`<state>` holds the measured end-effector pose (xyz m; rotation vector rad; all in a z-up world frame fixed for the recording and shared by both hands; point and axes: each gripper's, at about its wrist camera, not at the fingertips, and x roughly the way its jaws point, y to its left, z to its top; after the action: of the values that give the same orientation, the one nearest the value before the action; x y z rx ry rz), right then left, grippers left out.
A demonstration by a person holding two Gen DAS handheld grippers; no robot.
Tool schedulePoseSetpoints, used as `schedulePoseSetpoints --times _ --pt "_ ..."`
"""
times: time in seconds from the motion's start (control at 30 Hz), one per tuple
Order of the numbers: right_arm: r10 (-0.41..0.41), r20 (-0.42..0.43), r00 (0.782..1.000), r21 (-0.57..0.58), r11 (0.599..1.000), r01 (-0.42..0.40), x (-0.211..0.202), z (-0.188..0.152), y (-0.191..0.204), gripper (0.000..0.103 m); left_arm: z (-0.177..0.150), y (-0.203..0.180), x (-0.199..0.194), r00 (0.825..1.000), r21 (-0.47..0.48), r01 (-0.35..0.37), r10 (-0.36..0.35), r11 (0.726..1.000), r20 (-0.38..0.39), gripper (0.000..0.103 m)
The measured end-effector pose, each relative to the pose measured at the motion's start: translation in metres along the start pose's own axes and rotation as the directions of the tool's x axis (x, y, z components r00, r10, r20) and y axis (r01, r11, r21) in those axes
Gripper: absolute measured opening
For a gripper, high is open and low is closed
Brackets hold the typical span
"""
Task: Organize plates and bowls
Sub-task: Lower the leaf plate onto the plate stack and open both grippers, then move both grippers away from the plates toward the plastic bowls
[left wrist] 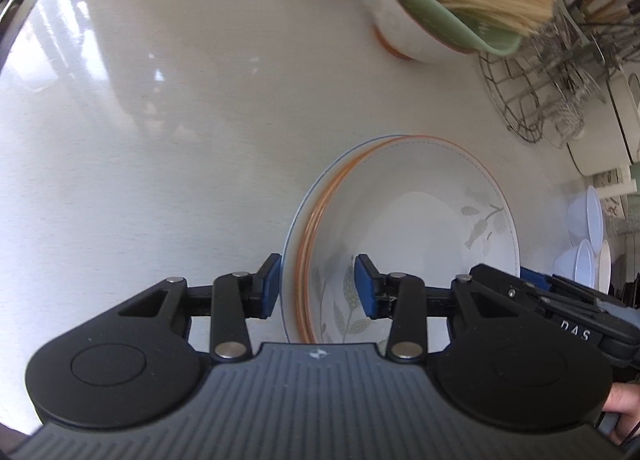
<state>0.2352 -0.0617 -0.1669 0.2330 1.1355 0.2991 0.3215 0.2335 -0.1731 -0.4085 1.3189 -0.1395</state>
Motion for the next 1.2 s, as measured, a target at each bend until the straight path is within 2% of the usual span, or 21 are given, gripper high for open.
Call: schedulePoseSetpoints --times 0.37,0.53,0.67,0.73,0.87,0.93,1.0,1.1,1.2 --pt "0.041 -0.040 0.998 -0.053 0.998 -0.043 0.018 0.001 0.044 0.051 0.007 0.045 -0.018 0.999 -0.040 -0.031 0.031 0.999 0.007 0.045" --pt "0.033 -0.034 0.999 -0.075 0.997 -0.035 0.023 0.002 0.056 0.051 0.007 0.058 -0.023 1.000 -0.062 0.000 -0.001 0.998 -0.002 0.045" --pt "0.029 -0.027 0.999 -0.065 0.997 -0.030 0.023 0.001 0.053 0.040 0.008 0.052 -0.034 0.999 -0.035 -0.028 0.029 0.999 0.022 0.046" --pt "0.034 -0.030 0.999 -0.057 0.998 -0.036 0.022 0.003 0.051 0.039 0.010 0.050 -0.042 0.999 -0.036 -0.041 0.042 0.999 0.034 0.046" --pt "0.070 0.014 0.997 -0.033 0.997 -0.069 0.006 0.007 0.045 0.039 0.010 0.036 -0.068 0.993 -0.025 -0.049 0.051 0.998 0.107 0.046" --pt "0.114 0.045 0.992 -0.031 0.993 -0.113 -0.006 0.009 0.043 0.039 0.008 0.026 -0.079 0.987 -0.007 -0.064 0.065 0.998 0.149 0.046" --pt "0.137 0.075 0.988 -0.070 0.989 -0.132 -0.019 0.010 0.044 0.039 0.005 0.017 -0.090 0.981 -0.013 -0.064 0.066 0.998 0.181 0.046" --pt "0.166 0.104 0.981 -0.130 0.980 -0.152 -0.035 0.012 0.045 0.039 0.000 0.004 -0.108 0.971 -0.078 -0.003 0.021 0.997 0.238 0.046" --pt "0.192 0.137 0.972 -0.193 0.967 -0.164 -0.052 0.015 0.045 0.039 -0.010 -0.019 -0.119 0.956 -0.085 0.005 0.020 0.996 0.292 0.046"
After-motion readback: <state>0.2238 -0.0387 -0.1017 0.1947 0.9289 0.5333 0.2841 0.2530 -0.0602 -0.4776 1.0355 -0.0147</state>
